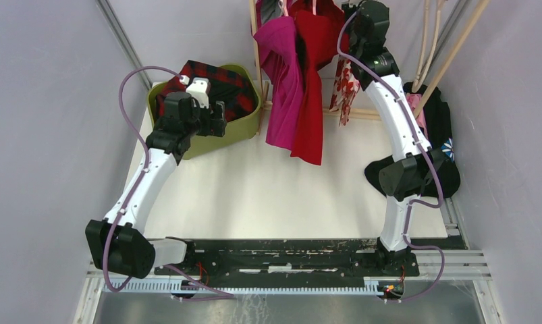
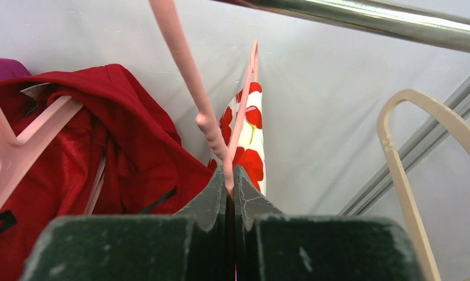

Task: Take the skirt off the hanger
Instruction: Pick up the hanger from the clothesline.

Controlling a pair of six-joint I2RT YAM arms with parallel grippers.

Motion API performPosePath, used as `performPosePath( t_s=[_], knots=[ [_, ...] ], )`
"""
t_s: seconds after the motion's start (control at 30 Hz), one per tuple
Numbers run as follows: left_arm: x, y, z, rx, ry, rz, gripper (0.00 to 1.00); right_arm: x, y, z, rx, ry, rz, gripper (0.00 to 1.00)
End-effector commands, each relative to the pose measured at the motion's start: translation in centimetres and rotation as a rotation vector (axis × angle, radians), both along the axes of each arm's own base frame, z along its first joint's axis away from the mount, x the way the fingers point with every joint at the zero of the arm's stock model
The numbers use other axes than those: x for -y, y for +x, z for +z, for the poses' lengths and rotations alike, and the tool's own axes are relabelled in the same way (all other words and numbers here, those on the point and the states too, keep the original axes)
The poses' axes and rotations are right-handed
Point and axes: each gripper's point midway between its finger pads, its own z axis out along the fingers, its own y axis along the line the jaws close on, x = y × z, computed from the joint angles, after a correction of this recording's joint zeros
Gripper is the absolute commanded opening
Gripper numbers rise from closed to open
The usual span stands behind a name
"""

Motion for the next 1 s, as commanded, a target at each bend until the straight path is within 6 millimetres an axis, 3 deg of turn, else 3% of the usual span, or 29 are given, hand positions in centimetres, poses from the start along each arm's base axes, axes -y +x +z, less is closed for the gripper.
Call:
performPosePath(
  t_s=[0.0,0.17,0.4,0.73,0.97],
  knots=[
    [0.0,0.7,2.3,0.092,0.006,-0.005,1.0,1.3,-4.8,10.0,0.23,0.037,0.005,0.0],
    [0.1,0.7,2.1,0.09,0.001,-0.006,1.0,1.2,-4.9,9.8,0.225,-0.012,0.004,0.01],
    [-0.1,0.5,1.7,0.086,0.004,-0.001,1.0,2.4,-4.0,9.4,0.219,-0.25,-0.113,0.01],
    [-0.1,0.8,1.7,0.08,0.021,-0.006,1.0,3.8,-4.2,10.9,0.292,-0.523,-0.279,0.01],
    [-0.1,0.9,1.3,0.07,0.022,-0.008,1.0,4.2,-5.5,11.9,0.336,-0.566,-0.319,0.01]
  ],
)
